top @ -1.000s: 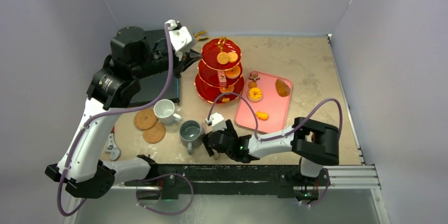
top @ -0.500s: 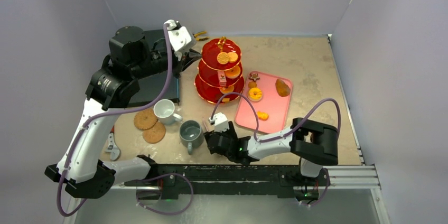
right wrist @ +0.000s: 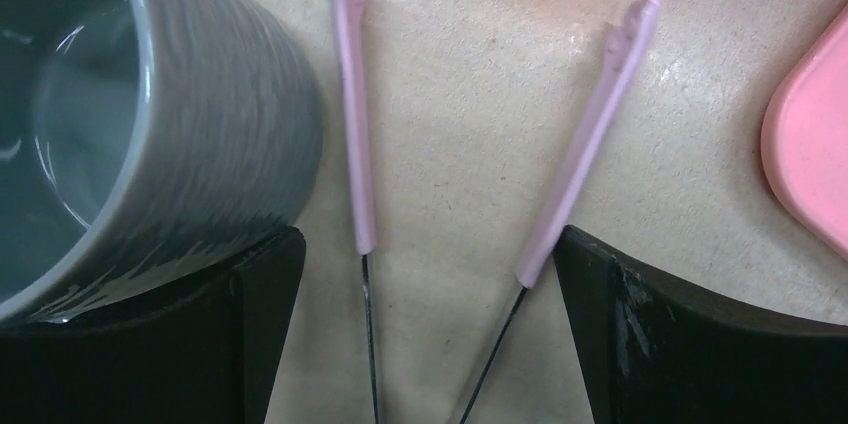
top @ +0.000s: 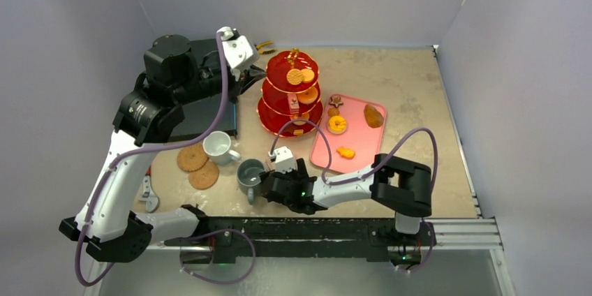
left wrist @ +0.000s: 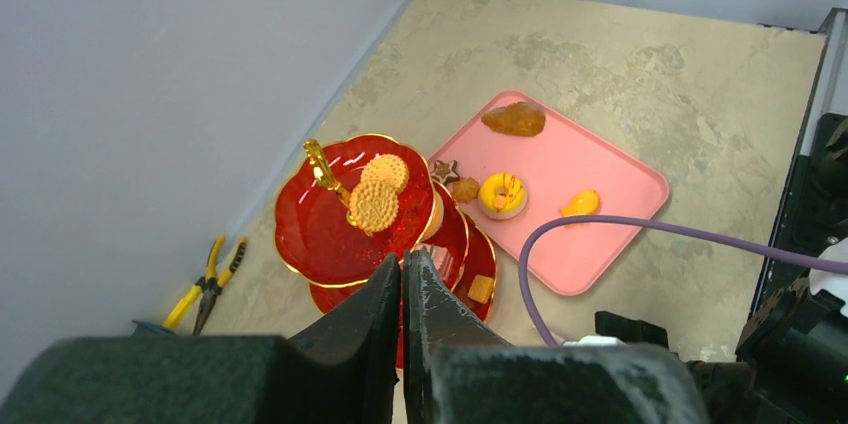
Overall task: Serve the afternoon tea
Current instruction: Adjust the clamp at the center of the board.
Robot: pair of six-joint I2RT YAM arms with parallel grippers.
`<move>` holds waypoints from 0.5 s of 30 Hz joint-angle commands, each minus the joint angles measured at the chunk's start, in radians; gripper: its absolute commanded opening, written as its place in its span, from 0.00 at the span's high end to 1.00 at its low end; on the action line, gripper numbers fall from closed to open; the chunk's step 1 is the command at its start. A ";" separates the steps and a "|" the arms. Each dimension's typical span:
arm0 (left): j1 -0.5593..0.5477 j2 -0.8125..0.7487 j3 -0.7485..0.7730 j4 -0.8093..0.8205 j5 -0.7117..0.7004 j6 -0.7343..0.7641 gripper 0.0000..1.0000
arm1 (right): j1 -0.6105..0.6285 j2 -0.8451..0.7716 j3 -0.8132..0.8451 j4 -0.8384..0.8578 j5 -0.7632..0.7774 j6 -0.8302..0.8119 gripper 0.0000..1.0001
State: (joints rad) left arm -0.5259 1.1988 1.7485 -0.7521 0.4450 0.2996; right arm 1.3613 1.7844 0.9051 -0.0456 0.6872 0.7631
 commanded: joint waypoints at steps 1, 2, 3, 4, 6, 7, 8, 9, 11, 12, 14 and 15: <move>0.003 -0.023 0.019 -0.007 0.007 0.019 0.96 | -0.016 0.078 0.044 -0.126 0.010 0.119 0.01; 0.003 -0.027 0.016 -0.007 0.005 0.019 0.96 | -0.026 0.085 0.047 -0.134 0.012 0.133 0.01; 0.003 -0.029 0.014 -0.007 0.003 0.022 0.97 | -0.038 0.089 0.046 -0.142 0.011 0.154 0.01; 0.003 -0.031 0.011 -0.006 0.002 0.024 0.97 | -0.051 0.092 0.044 -0.153 0.010 0.178 0.01; 0.003 -0.031 0.008 -0.006 0.000 0.025 0.97 | -0.070 0.088 0.028 -0.139 0.009 0.205 0.01; 0.003 -0.032 0.006 -0.006 0.001 0.026 0.97 | -0.075 0.083 0.016 -0.124 0.012 0.211 0.01; 0.003 -0.032 0.003 -0.006 0.002 0.026 0.97 | -0.080 0.079 0.009 -0.104 0.016 0.207 0.01; 0.003 -0.031 0.002 -0.007 0.004 0.025 0.97 | -0.084 0.077 0.004 -0.081 0.016 0.195 0.01; 0.003 -0.033 -0.001 -0.007 0.004 0.026 0.97 | -0.087 0.087 0.007 -0.044 0.016 0.165 0.02; 0.003 -0.033 0.000 -0.007 0.003 0.028 0.97 | -0.085 0.096 0.012 -0.035 0.013 0.153 0.02; 0.003 -0.035 0.000 -0.008 0.001 0.030 0.97 | -0.086 0.118 0.019 -0.024 -0.005 0.140 0.03; 0.003 -0.035 0.000 -0.009 0.000 0.029 0.97 | -0.086 0.126 0.018 -0.021 -0.013 0.138 0.04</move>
State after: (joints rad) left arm -0.5259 1.1793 1.7481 -0.7677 0.4427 0.3111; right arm 1.2816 1.8343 0.9535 -0.0479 0.7586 0.8719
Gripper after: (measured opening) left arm 0.029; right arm 0.975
